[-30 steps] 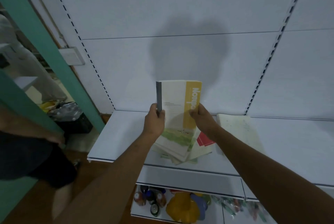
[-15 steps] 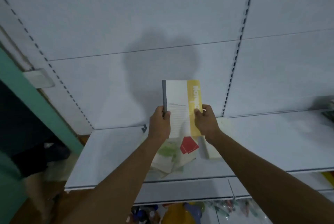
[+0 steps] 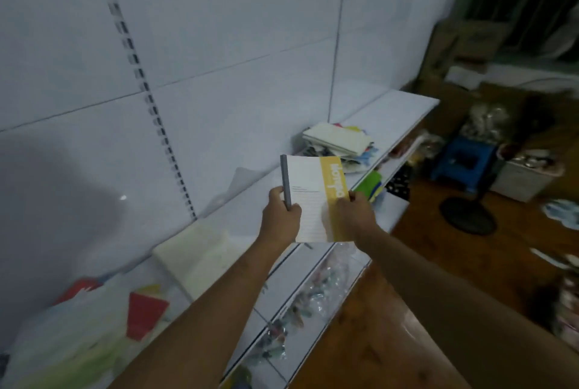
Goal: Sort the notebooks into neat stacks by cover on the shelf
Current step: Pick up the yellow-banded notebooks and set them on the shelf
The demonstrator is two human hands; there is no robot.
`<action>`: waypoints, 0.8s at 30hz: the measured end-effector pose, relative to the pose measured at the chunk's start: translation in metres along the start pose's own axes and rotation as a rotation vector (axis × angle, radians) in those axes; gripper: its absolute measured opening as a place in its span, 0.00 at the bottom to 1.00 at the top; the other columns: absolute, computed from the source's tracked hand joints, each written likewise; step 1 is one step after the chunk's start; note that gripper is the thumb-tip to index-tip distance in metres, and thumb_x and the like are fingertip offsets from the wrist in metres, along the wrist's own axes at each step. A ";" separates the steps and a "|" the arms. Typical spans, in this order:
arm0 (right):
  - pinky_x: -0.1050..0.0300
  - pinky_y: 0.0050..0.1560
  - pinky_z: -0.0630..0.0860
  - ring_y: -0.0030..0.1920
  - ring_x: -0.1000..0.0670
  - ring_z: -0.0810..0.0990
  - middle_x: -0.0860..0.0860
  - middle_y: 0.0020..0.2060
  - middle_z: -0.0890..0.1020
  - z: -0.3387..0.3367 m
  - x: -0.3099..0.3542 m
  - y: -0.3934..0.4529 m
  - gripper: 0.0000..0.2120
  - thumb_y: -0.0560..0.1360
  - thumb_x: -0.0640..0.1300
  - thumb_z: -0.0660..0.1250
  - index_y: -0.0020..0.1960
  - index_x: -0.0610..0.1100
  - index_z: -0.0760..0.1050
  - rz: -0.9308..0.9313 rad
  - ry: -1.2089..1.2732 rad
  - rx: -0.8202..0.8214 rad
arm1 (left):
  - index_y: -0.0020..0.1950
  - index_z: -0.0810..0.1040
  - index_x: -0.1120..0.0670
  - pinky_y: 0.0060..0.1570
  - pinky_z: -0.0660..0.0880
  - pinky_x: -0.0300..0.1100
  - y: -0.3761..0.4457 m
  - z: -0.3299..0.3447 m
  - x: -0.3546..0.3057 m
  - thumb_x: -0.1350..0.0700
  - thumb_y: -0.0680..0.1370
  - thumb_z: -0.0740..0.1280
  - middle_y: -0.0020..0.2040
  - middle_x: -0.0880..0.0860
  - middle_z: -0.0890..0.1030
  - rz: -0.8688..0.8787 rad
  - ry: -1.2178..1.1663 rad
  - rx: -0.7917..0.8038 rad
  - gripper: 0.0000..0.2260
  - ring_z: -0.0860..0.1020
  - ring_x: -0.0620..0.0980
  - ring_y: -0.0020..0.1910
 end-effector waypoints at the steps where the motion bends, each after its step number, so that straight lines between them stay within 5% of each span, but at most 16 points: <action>1: 0.58 0.36 0.71 0.43 0.47 0.75 0.48 0.41 0.75 -0.025 -0.007 0.004 0.06 0.77 0.42 0.57 0.52 0.43 0.69 0.018 0.004 -0.050 | 0.70 0.64 0.54 0.51 0.74 0.43 -0.001 0.024 -0.012 0.60 0.78 0.61 0.61 0.57 0.77 0.020 -0.008 0.056 0.20 0.76 0.53 0.52; 6: 0.45 0.50 0.79 0.50 0.45 0.77 0.48 0.50 0.75 -0.123 -0.029 0.027 0.09 0.78 0.42 0.57 0.57 0.47 0.67 0.077 0.042 -0.200 | 0.73 0.62 0.52 0.51 0.75 0.43 -0.006 0.118 -0.066 0.61 0.78 0.61 0.63 0.55 0.76 0.094 -0.026 0.227 0.23 0.76 0.53 0.55; 11: 0.57 0.34 0.71 0.40 0.52 0.73 0.50 0.46 0.73 -0.188 -0.029 0.071 0.06 0.80 0.42 0.56 0.57 0.45 0.66 0.042 0.064 -0.248 | 0.73 0.64 0.51 0.56 0.75 0.45 0.014 0.181 -0.102 0.62 0.77 0.61 0.63 0.54 0.77 0.129 -0.017 0.258 0.25 0.76 0.54 0.58; 14: 0.53 0.38 0.75 0.41 0.51 0.74 0.49 0.47 0.74 -0.211 -0.027 0.107 0.07 0.79 0.43 0.57 0.56 0.45 0.67 0.041 0.045 -0.218 | 0.72 0.65 0.51 0.52 0.73 0.42 0.033 0.212 -0.116 0.62 0.77 0.61 0.61 0.52 0.77 0.119 -0.022 0.252 0.24 0.76 0.52 0.57; 21: 0.45 0.48 0.81 0.48 0.44 0.78 0.46 0.48 0.77 -0.198 -0.012 0.184 0.09 0.77 0.43 0.57 0.57 0.45 0.68 0.034 0.022 -0.014 | 0.71 0.67 0.52 0.50 0.71 0.37 0.073 0.224 -0.131 0.65 0.77 0.59 0.61 0.49 0.77 0.076 -0.049 0.107 0.22 0.74 0.45 0.54; 24: 0.50 0.43 0.79 0.45 0.43 0.79 0.42 0.48 0.79 -0.153 0.004 0.201 0.10 0.71 0.42 0.58 0.52 0.43 0.71 -0.003 0.086 0.098 | 0.72 0.66 0.51 0.52 0.73 0.38 0.090 0.194 -0.115 0.65 0.77 0.59 0.62 0.50 0.77 0.015 -0.048 -0.017 0.24 0.76 0.49 0.58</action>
Point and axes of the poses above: each hand's wrist, its own y-axis towards the middle knuckle, its own z-axis out of the palm, x = y × z, the point moved 7 cm from there along y, towards the middle knuckle
